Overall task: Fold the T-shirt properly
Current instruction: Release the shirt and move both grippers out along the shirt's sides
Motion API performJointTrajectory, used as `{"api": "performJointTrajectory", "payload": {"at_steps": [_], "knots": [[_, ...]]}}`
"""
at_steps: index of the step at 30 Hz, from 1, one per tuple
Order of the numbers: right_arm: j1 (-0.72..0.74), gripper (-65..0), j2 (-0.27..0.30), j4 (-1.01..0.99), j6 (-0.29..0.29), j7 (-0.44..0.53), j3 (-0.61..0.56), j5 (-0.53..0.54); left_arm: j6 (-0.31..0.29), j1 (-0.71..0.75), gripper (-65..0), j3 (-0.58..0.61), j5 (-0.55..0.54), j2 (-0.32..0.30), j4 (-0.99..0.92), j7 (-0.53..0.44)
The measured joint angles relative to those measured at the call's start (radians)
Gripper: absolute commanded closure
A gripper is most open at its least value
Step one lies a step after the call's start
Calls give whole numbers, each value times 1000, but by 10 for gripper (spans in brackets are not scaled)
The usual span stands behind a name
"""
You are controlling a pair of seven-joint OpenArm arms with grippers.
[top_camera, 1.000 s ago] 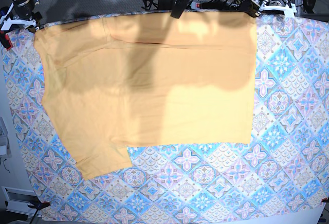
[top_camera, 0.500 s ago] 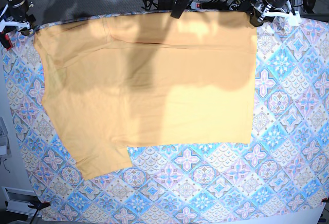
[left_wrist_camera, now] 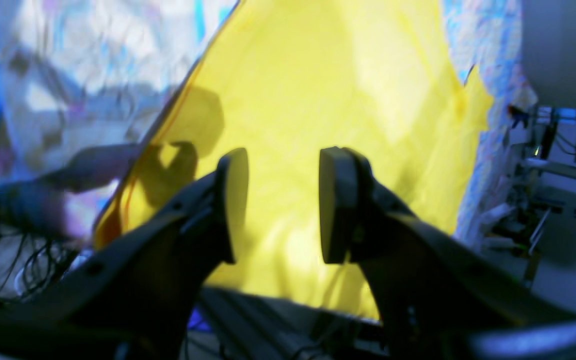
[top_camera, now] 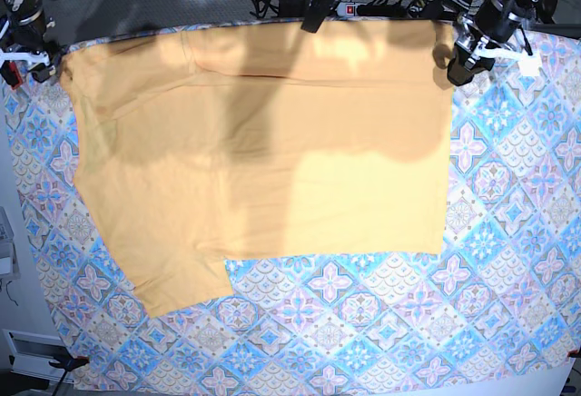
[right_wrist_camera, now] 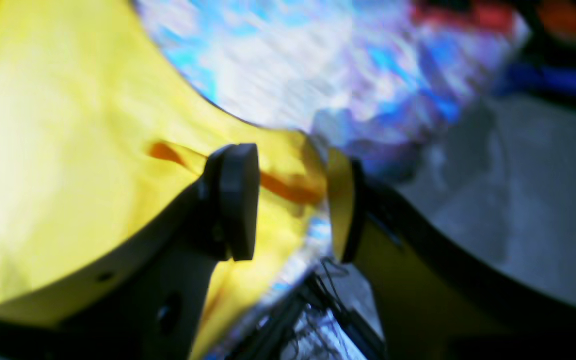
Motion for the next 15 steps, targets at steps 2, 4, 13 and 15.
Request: {"api": "performJointTrajectory", "payload": {"at_steps": [2,4,13,15], "knots": [[23,-222,0,3,-2,2,-2,-3,0,-23,-227,0,2,0,-1,0],[39,-222,2,8,1,1,-6,-2,0,-64,-227,0,2,-3,-4,1],[220,-222,-2,4,3,-165,-11,-9,-3,-244,-227,0,153,-27,-29,11],[257,-221,5,1,0,-178,-31,-45,-3,-297,-227,0,180,-33,-75,10]]}}
